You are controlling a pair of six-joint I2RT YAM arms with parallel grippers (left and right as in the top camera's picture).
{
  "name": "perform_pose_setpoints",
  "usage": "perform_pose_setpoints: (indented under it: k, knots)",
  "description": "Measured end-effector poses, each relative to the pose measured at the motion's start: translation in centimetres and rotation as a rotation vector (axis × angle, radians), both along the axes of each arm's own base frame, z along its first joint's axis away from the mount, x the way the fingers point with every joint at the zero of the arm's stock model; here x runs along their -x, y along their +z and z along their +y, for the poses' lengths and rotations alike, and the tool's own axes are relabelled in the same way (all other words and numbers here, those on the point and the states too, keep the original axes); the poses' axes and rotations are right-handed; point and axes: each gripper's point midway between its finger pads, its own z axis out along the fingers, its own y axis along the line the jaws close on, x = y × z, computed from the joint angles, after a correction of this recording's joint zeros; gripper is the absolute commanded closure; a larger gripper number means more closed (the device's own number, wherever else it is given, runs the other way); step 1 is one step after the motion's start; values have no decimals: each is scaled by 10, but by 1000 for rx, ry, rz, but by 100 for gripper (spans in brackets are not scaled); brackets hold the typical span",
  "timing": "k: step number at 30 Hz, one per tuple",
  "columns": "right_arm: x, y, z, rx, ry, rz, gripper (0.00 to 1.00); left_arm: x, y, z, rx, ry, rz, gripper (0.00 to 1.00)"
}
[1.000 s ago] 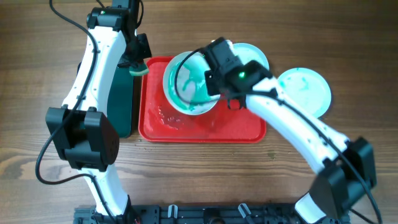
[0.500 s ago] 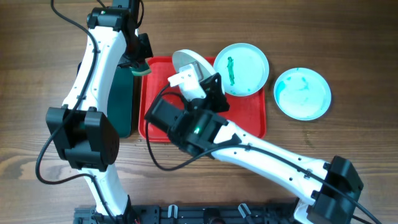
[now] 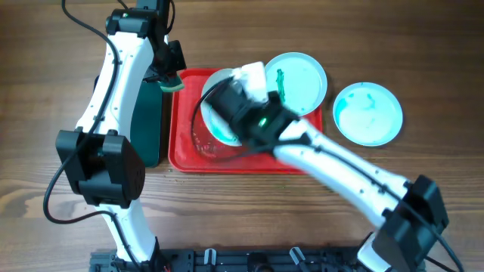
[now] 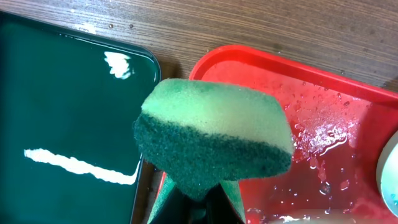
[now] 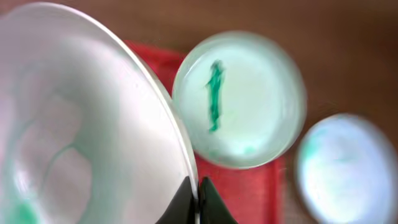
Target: Clean dirty plates on tray and stack at the side
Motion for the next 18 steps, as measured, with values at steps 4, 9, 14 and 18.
perform_pose_setpoints:
  k: [4, 9, 14, 18]
  knots:
    - [-20, -55, 9, -199, 0, 211, 96, 0, 0, 0, 0, 0, 1, 96]
    - [1, -142, 41, -289, 37, 482, 83, 0, 0, 0, 0, 0, 0, 96]
    - [3, -150, 58, -387, 114, 541, 42, 0, 0, 0, 0, 0, 0, 96]
    - [-22, -140, 61, -427, 307, 479, 36, 0, 0, 0, 0, 0, 0, 96]
